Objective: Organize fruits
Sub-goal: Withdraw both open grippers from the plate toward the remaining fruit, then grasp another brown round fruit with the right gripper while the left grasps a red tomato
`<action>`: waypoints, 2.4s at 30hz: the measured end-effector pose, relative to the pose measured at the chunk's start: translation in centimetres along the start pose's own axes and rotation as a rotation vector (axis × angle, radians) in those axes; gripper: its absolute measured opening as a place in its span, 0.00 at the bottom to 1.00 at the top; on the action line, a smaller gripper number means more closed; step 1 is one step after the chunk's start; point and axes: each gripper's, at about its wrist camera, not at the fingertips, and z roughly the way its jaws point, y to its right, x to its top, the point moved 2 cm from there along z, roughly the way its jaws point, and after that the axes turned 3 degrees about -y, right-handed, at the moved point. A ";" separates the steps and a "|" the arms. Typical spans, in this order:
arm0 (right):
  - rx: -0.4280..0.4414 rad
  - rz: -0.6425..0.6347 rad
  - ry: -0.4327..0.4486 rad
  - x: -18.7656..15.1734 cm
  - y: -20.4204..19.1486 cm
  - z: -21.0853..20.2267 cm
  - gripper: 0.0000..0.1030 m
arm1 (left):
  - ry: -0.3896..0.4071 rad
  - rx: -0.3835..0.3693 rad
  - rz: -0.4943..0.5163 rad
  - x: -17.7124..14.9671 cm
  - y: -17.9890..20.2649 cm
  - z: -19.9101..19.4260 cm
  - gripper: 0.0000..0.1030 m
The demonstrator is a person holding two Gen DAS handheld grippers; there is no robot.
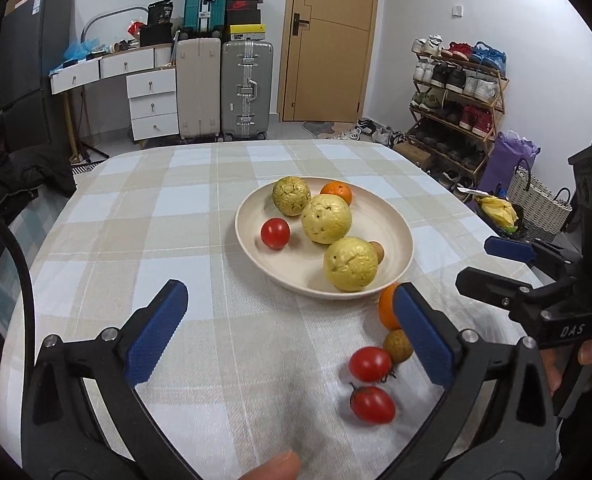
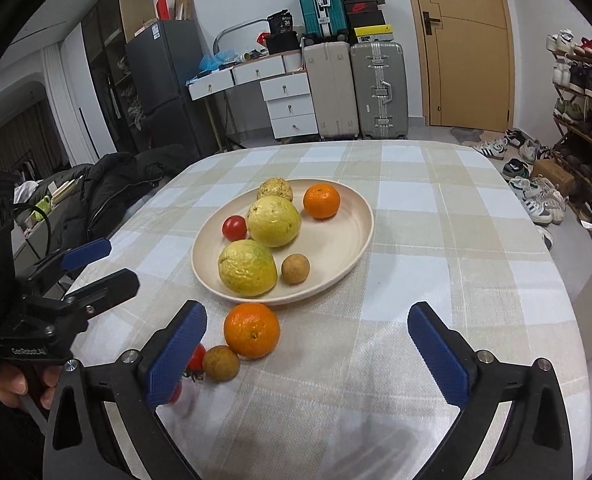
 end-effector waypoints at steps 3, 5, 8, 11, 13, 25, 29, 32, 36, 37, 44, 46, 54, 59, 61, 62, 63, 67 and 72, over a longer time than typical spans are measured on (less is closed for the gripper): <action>0.000 -0.014 -0.008 -0.4 -0.5 -0.1 1.00 | -0.009 0.005 -0.001 -0.7 0.0 -0.9 0.99; 0.003 -0.027 -0.017 -0.6 -0.8 0.1 1.00 | -0.009 0.009 -0.007 -1.3 0.0 -1.4 0.99; -0.001 -0.051 -0.031 -0.8 -1.5 0.3 1.00 | -0.012 0.010 -0.019 -2.0 0.0 -1.9 0.99; 0.011 -0.061 -0.049 -1.1 -2.0 0.6 1.00 | -0.020 0.012 -0.011 -2.3 0.2 -1.8 0.99; 0.021 -0.064 -0.062 -1.2 -2.2 0.8 1.00 | -0.024 0.011 -0.007 -2.3 0.3 -1.7 0.99; 0.001 -0.046 -0.129 -2.3 -2.2 2.5 1.00 | -0.107 0.014 0.005 -3.1 0.8 0.6 0.99; -0.011 -0.045 -0.148 -2.5 -1.9 2.9 1.00 | -0.126 0.013 0.021 -3.3 1.2 1.1 0.99; -0.012 -0.063 -0.173 -2.7 -2.0 3.4 1.00 | -0.135 0.014 0.020 -3.4 1.1 1.4 0.99; -0.009 -0.077 -0.198 -3.0 -2.3 3.8 0.99 | -0.143 0.013 0.009 -3.4 0.9 1.6 0.99; -0.002 -0.082 -0.201 -3.1 -2.4 3.8 0.99 | -0.142 0.014 0.007 -3.4 0.9 1.6 0.99; 0.040 -0.132 -0.236 -3.9 -3.9 4.5 0.77 | -0.133 0.021 -0.003 -3.0 0.3 1.4 0.99; 0.042 -0.138 -0.231 -4.0 -4.2 4.5 0.71 | -0.132 0.021 -0.009 -3.0 0.2 1.4 0.99; 0.101 -0.153 -0.228 -4.2 -5.2 4.4 0.44 | -0.135 0.021 -0.017 -3.0 -0.1 1.4 0.99; 0.126 -0.150 -0.221 -4.2 -5.7 4.4 0.35 | -0.135 0.019 -0.018 -3.0 -0.1 1.4 0.99; 0.130 -0.143 -0.219 -4.2 -5.8 4.5 0.32 | -0.139 0.016 -0.017 -3.1 -0.1 1.5 0.99; 0.134 -0.141 -0.220 -4.2 -5.8 4.5 0.31 | -0.140 0.012 -0.016 -3.1 0.0 1.6 0.99; 0.137 -0.142 -0.220 -4.2 -5.8 4.5 0.28 | -0.140 0.006 -0.016 -3.1 0.0 1.6 0.99; 0.143 -0.149 -0.215 -4.3 -6.0 4.3 0.27 | -0.143 0.008 -0.014 -3.2 0.1 1.7 0.99; 0.143 -0.160 -0.200 -4.0 -6.0 3.9 0.26 | -0.149 0.004 -0.020 -3.3 0.1 1.8 0.99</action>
